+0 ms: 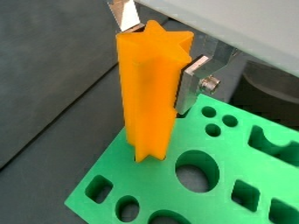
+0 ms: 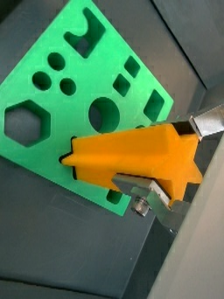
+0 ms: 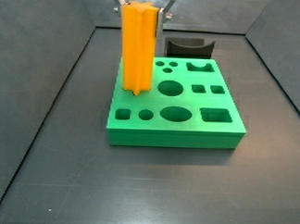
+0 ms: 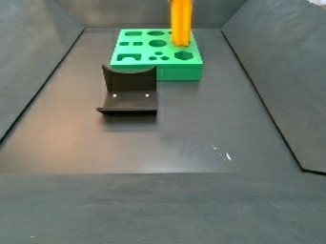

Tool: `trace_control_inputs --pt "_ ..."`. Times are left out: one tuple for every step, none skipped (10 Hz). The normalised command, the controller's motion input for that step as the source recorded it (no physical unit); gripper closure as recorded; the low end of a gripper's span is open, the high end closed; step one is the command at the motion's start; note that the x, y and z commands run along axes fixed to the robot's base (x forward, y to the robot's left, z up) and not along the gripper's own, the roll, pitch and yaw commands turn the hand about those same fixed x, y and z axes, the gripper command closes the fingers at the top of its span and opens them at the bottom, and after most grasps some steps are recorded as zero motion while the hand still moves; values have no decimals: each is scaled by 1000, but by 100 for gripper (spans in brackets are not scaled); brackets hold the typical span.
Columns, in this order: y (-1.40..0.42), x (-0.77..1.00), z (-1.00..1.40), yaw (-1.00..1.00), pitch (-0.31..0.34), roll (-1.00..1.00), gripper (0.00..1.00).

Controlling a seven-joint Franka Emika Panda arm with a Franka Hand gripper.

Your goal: Insert the star object.

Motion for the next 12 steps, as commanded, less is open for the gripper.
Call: trace_control_inputs --pt "0 14 -417 -457 -34 0 100" --pt "0 0 -463 -449 -74 13 100" --pt "0 -94 -466 -371 -106 34 100" --pt "0 -146 -489 -146 -144 34 100" --pt "0 -154 -520 -43 -194 31 100" --pt "0 -146 -534 0 -219 0 100" --pt "0 -91 -540 9 -210 3 100" --pt "-46 -57 -534 29 -183 34 100" --pt "-117 -100 -440 20 -189 50 100" --pt "-34 -111 -160 54 -190 0 100" --pt "0 -157 -23 57 -121 0 100" --pt "0 0 0 0 0 7 100"
